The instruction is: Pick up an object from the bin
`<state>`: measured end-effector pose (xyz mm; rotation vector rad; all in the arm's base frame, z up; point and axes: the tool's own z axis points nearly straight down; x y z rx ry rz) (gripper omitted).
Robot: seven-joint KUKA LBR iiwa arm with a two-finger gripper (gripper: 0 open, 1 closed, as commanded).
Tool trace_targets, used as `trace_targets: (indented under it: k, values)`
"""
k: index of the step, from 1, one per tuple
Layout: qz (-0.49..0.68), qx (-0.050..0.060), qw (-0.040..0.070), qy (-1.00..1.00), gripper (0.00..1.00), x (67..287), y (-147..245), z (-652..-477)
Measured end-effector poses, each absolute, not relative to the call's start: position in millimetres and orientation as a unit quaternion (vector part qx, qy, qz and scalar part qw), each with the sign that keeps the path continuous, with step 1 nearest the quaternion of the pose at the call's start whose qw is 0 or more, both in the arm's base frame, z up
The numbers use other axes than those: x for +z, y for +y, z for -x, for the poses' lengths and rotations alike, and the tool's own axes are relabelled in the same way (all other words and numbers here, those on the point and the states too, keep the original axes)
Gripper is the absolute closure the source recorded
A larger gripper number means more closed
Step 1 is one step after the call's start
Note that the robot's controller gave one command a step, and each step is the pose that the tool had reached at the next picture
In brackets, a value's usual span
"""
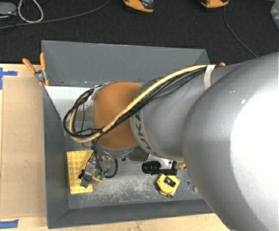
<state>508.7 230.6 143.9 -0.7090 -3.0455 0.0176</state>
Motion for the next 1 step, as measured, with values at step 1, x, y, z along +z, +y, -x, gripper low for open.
trace_targets:
  k: [1]
  values:
    - [0.234,0.006,0.007,-0.972,1.00,132.4,245.3,-526.8]
